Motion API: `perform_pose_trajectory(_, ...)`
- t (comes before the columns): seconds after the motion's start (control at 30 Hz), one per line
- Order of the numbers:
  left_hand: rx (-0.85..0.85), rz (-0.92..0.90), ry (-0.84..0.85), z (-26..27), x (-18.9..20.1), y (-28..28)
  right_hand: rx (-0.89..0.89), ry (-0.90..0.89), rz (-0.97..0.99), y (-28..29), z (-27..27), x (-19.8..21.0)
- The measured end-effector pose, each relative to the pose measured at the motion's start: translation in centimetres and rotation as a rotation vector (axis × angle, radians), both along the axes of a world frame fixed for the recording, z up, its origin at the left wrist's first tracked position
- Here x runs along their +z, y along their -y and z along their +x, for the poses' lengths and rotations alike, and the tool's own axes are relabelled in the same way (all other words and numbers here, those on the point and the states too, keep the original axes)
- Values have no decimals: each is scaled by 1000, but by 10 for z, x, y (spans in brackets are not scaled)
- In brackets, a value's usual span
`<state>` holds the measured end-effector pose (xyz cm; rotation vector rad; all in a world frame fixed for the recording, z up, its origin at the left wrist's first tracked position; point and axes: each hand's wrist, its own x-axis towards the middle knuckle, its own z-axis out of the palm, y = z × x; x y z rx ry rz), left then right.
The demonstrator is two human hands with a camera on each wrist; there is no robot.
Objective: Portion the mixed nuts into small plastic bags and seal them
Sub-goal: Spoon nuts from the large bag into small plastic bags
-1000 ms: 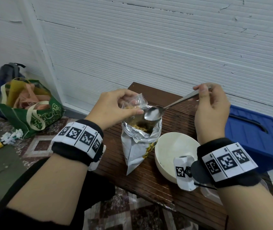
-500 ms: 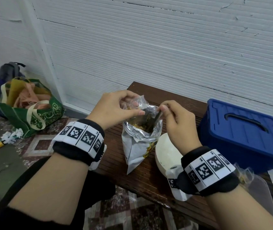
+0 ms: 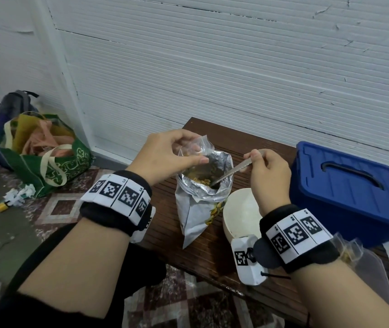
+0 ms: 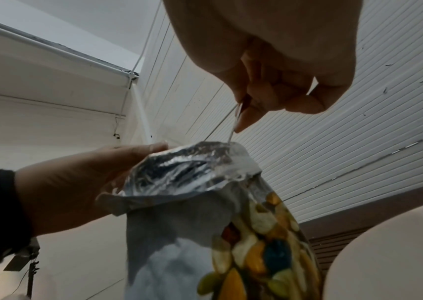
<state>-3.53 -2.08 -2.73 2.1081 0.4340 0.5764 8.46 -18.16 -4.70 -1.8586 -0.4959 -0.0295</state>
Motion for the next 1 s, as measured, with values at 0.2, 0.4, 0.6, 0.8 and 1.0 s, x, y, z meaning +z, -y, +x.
perform_pose_trajectory(0.2, 32, -10, 32, -6, 5, -6, -108, -73, -5, 2, 10, 7)
perform_pose_trajectory(0.4, -5, 11, -48, -9, 6, -10, -169, -65, 17, 5, 20, 17)
perform_pose_trajectory(0.6, -36, 50, -102, -8, 6, -9, -213, -42, 21, 13, 29, 38)
perform_pose_trajectory(0.8, -37, 111, -169, -6, 6, -9, -232, -15, 76, 14, 39, 50)
perform_pose_trajectory(1.0, -42, 142, -195, 0, 6, -2, -197, -17, 68, 10, 39, 51)
